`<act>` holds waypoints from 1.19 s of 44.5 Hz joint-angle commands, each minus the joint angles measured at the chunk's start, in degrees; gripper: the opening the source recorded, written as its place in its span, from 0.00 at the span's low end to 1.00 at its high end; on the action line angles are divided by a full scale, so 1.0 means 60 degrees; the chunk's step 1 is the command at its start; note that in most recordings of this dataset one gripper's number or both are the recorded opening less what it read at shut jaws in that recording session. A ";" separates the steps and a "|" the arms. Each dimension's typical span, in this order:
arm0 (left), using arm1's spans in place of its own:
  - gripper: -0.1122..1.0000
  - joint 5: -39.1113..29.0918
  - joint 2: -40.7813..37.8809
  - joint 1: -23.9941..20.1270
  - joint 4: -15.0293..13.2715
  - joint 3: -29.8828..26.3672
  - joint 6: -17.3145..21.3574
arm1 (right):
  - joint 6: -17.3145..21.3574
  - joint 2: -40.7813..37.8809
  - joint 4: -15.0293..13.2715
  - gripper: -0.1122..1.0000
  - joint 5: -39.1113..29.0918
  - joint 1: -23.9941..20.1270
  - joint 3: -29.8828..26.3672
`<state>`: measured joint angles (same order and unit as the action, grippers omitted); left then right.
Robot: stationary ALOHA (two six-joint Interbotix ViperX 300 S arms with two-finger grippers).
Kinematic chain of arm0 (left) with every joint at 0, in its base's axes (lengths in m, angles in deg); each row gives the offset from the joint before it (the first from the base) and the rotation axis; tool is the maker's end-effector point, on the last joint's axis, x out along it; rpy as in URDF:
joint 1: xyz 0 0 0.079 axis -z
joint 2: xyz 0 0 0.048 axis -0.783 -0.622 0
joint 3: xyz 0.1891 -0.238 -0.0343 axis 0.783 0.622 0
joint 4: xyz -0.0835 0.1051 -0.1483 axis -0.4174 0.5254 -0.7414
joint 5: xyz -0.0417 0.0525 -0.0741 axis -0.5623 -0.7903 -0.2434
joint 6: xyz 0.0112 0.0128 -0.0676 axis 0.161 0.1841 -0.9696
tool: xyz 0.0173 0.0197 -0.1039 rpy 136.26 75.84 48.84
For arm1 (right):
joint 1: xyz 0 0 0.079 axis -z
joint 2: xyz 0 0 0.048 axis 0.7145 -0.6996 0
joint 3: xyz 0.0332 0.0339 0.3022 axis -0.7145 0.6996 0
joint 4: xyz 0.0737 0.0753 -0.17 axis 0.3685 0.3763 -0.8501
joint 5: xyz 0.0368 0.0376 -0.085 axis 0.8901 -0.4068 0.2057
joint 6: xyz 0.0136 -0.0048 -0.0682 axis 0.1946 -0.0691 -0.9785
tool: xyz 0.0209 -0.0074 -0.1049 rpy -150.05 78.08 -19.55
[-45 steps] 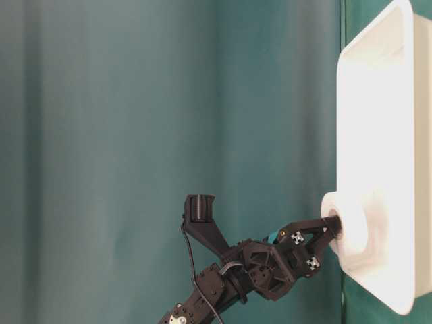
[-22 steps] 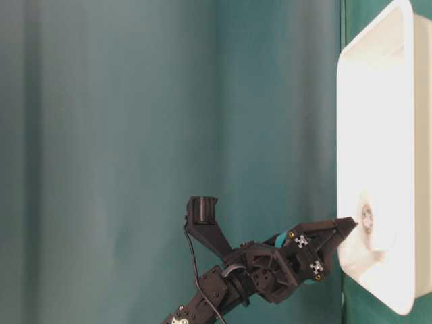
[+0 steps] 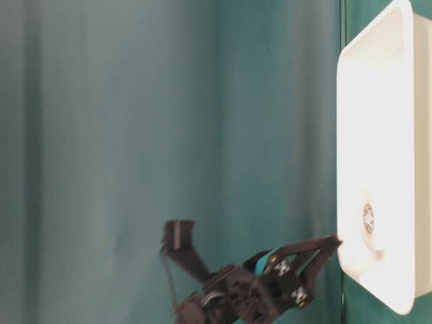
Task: Put the tape into the white case with the left arm.
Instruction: 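Open the left gripper to release the white roll in the tray, then retract the left gripper back toward its start position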
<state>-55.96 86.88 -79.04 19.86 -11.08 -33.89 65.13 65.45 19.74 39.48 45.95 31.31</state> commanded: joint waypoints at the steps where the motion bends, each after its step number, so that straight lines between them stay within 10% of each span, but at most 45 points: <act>1: 0.86 0.0073 0.0718 0.0337 0.0000 0.0146 -0.0015 | 0.0015 -0.0059 0.0000 0.02 0.0044 0.0015 -0.0103; 19: 0.86 0.0586 0.2622 0.2241 -0.0029 0.1450 -0.0190 | 0.0015 -0.0059 0.0000 0.02 0.0059 0.0015 -0.0117; 53: 0.86 0.1729 0.5859 0.5273 -0.0029 0.3545 -0.2725 | 0.0015 -0.0059 -0.0015 0.02 0.0044 0.0000 -0.0117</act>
<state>-46.82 120.02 -48.63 19.86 9.84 -50.06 65.13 65.45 19.74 39.48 45.95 31.31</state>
